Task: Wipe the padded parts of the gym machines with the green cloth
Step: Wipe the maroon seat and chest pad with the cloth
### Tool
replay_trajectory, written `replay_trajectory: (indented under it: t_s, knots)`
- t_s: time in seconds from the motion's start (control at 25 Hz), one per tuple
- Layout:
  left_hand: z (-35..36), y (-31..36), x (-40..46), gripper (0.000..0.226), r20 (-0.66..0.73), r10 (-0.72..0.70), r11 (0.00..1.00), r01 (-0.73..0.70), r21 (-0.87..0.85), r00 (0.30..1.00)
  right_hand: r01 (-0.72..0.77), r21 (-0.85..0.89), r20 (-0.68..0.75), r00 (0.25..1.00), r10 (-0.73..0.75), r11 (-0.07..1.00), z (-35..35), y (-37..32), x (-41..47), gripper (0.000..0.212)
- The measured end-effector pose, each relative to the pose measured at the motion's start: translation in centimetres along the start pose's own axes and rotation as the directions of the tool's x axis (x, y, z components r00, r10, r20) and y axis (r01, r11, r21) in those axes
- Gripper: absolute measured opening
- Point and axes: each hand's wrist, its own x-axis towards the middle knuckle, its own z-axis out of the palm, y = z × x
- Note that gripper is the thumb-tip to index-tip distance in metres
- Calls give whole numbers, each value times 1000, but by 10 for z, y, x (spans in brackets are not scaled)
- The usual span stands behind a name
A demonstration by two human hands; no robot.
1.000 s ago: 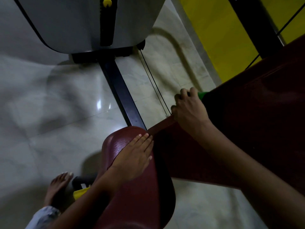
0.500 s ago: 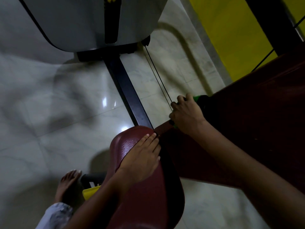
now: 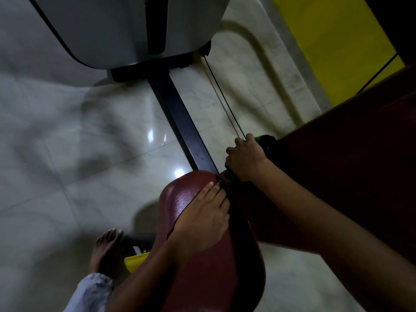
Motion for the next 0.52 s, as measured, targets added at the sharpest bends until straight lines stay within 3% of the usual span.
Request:
replay_trajectory:
  t_s: [0.28, 0.52]
  knots:
    - [-1, 0, 1, 52, 10, 3, 1000, -3, 1, 1000, 38, 33, 99, 994, -41, 999, 9, -24, 44, 47]
    - [-4, 0, -1, 50, 38, 24, 1000, -23, -12, 999, -72, -22, -87, 994, 70, 997, -6, 0, -27, 41]
